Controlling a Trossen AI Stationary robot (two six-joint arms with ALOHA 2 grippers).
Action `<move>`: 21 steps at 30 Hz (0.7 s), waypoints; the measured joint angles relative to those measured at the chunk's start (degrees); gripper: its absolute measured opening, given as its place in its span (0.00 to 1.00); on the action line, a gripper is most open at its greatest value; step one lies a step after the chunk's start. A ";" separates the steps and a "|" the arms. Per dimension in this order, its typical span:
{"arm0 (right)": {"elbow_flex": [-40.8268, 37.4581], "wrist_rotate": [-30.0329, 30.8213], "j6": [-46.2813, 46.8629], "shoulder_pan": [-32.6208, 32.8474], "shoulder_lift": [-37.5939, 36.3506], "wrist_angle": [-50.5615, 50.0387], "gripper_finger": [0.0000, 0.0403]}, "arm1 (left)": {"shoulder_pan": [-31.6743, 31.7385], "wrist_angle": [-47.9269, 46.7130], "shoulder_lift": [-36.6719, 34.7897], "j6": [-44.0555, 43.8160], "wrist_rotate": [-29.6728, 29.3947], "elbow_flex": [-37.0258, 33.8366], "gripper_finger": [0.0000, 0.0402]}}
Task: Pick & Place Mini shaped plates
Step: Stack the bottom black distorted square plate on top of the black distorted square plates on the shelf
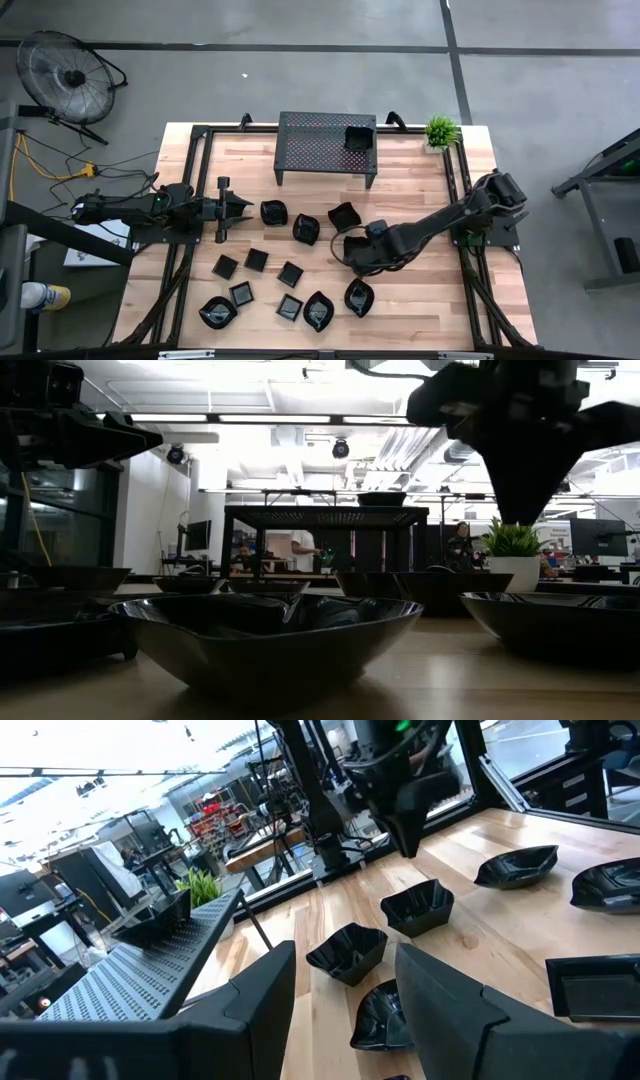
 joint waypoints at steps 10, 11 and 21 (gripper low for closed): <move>-0.04 5.95 1.99 -0.65 0.39 0.16 0.16 | 0.01 0.00 -0.01 -0.01 0.01 0.00 0.42; -0.54 6.29 2.12 -0.65 0.39 0.59 0.16 | 0.01 0.00 0.00 0.00 -0.01 0.00 0.42; -13.25 1.58 3.36 -1.55 -0.26 15.26 0.22 | 0.01 0.00 -0.01 0.00 -0.01 0.00 0.42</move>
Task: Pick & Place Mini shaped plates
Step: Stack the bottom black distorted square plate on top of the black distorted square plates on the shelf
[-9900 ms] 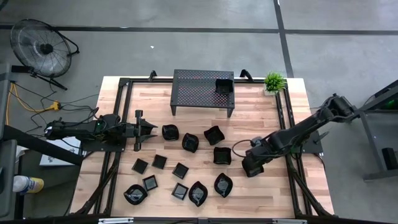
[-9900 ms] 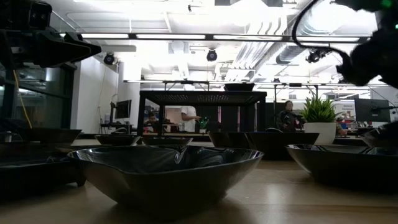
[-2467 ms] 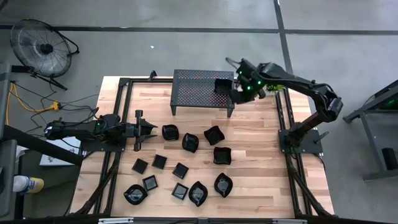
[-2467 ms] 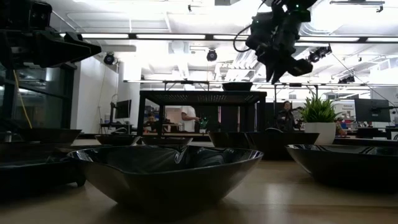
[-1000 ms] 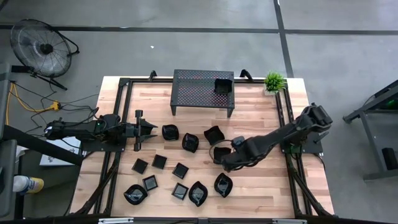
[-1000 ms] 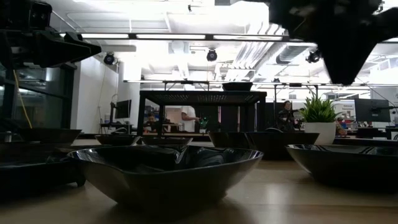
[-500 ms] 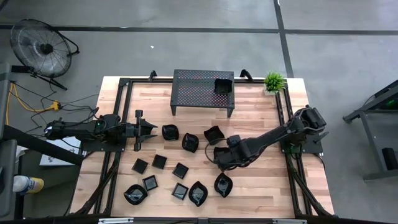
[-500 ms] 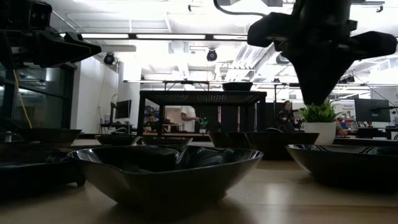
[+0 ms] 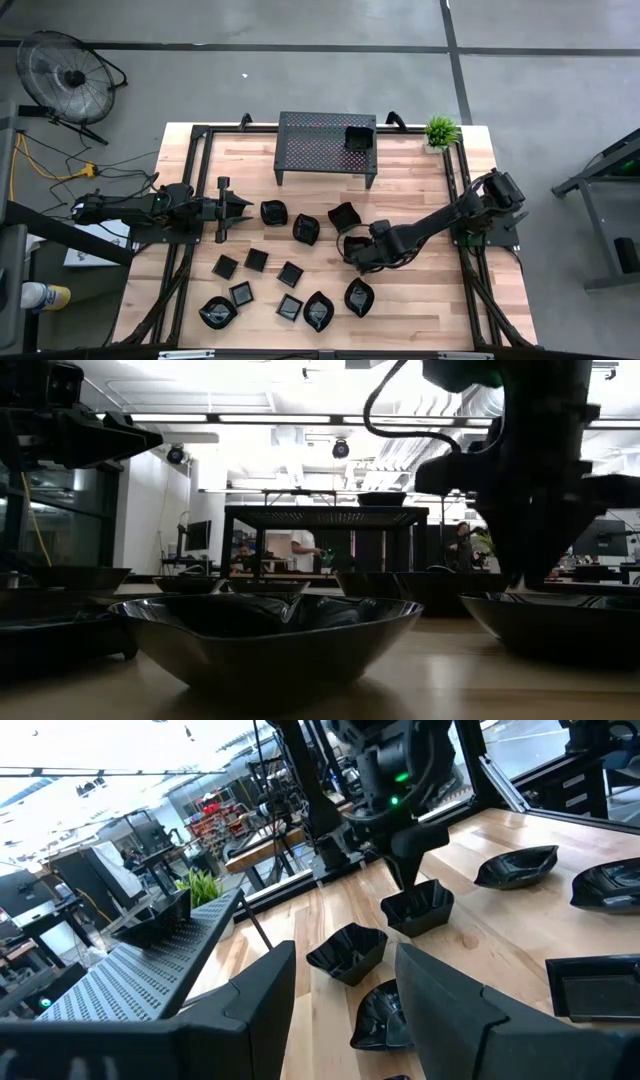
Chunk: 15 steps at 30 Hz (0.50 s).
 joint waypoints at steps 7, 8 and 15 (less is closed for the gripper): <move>-2.89 0.16 -1.65 -0.70 -1.68 6.34 0.35 | 0.00 0.00 0.00 -0.02 0.00 0.00 0.42; -2.84 -0.06 -1.68 -0.70 -1.88 6.00 0.36 | 0.00 0.00 0.00 0.00 0.00 0.00 0.42; -2.88 -0.77 -4.11 -0.72 -2.37 10.71 0.43 | -0.01 0.00 0.00 -0.01 0.00 0.00 0.42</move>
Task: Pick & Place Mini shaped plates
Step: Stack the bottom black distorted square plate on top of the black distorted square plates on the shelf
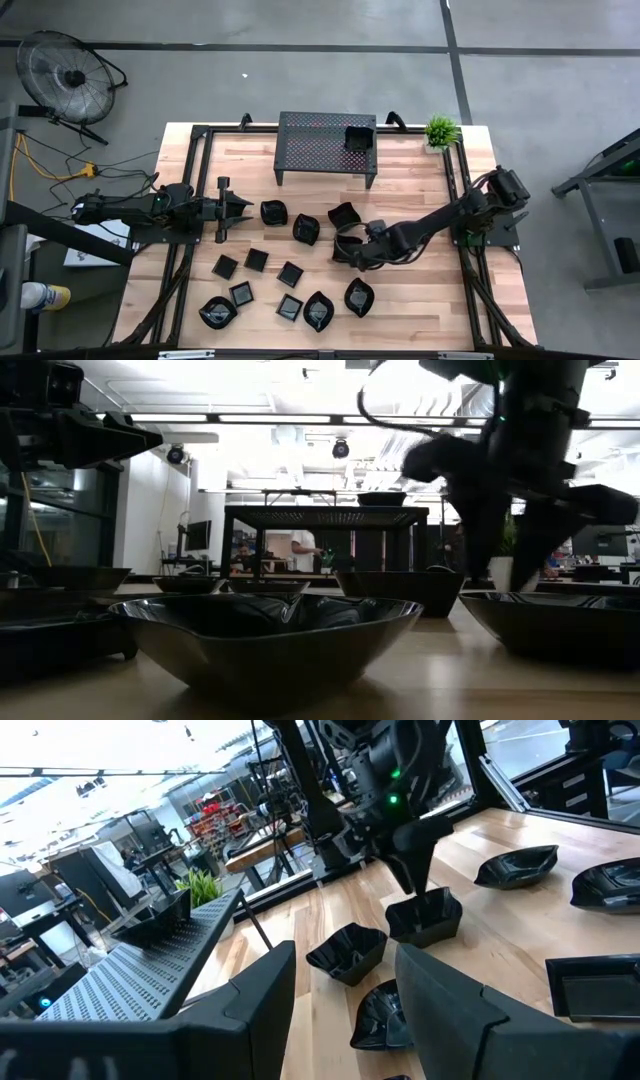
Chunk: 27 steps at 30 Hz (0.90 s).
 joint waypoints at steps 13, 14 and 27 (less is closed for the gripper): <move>0.04 2.19 -4.17 -1.44 -0.22 8.38 0.39 | 0.01 0.00 0.01 0.00 0.00 0.00 0.42; 0.04 2.36 -4.55 -1.55 -0.22 9.50 0.39 | 0.00 0.00 0.00 0.02 0.00 0.00 0.42; 0.04 -0.02 -5.37 -4.21 1.80 12.63 0.38 | 0.00 0.00 0.00 0.02 0.00 0.00 0.42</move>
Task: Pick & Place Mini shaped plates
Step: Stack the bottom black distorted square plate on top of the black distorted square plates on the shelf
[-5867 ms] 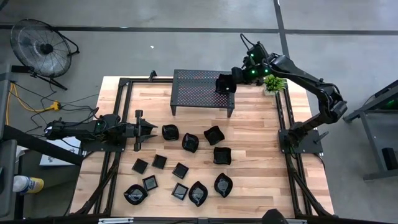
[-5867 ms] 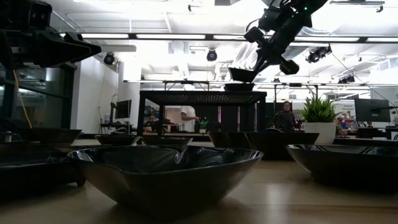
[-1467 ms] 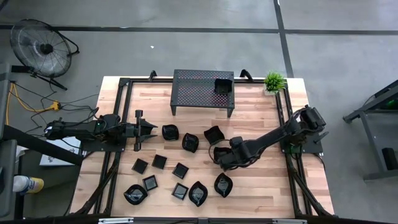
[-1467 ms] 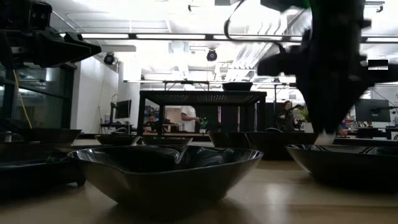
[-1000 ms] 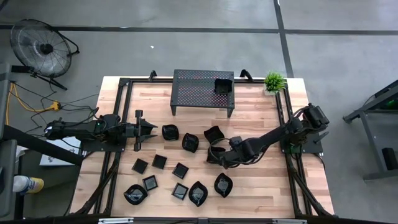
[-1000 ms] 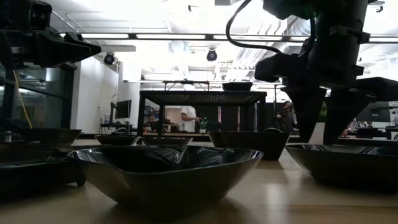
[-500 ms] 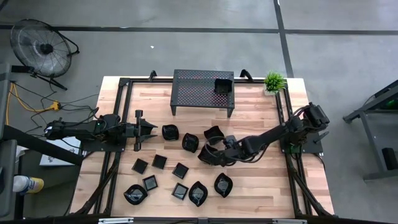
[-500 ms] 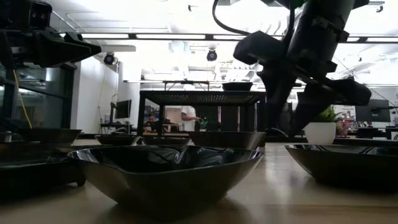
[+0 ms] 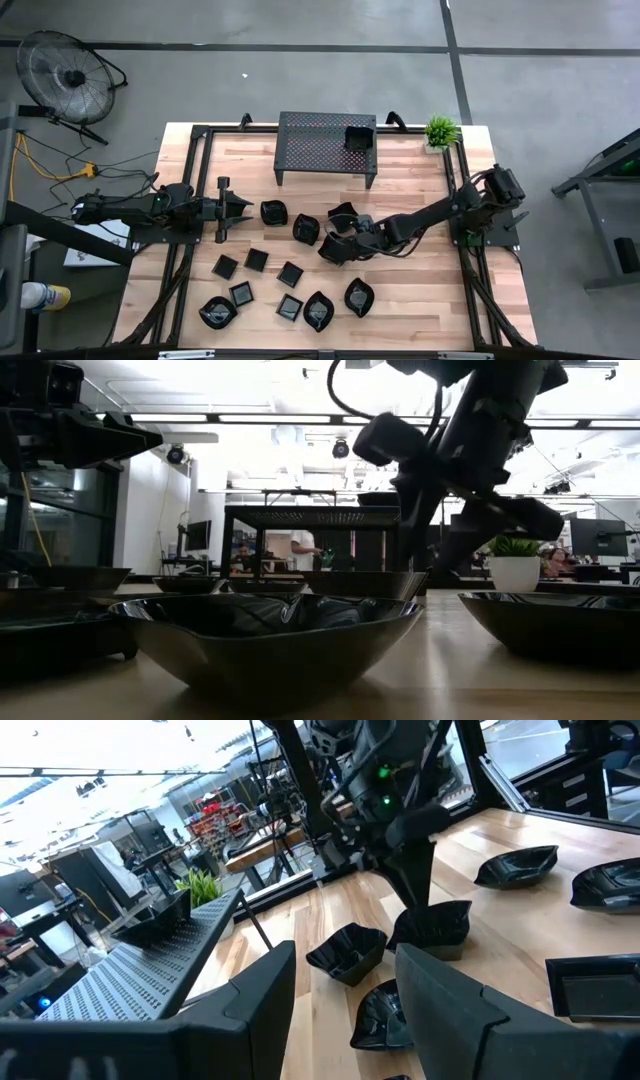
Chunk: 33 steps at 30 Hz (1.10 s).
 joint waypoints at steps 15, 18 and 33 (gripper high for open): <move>0.02 -2.80 -0.33 -0.58 1.13 1.53 0.31 | -0.02 0.00 0.00 -0.01 0.00 0.00 0.42; 0.02 -2.81 -0.35 -0.58 1.13 1.52 0.26 | -0.02 0.00 0.00 -0.02 0.00 0.00 0.42; 0.02 -3.47 -1.20 -0.55 1.13 1.09 0.05 | -0.01 0.00 0.00 -0.02 0.00 0.00 0.42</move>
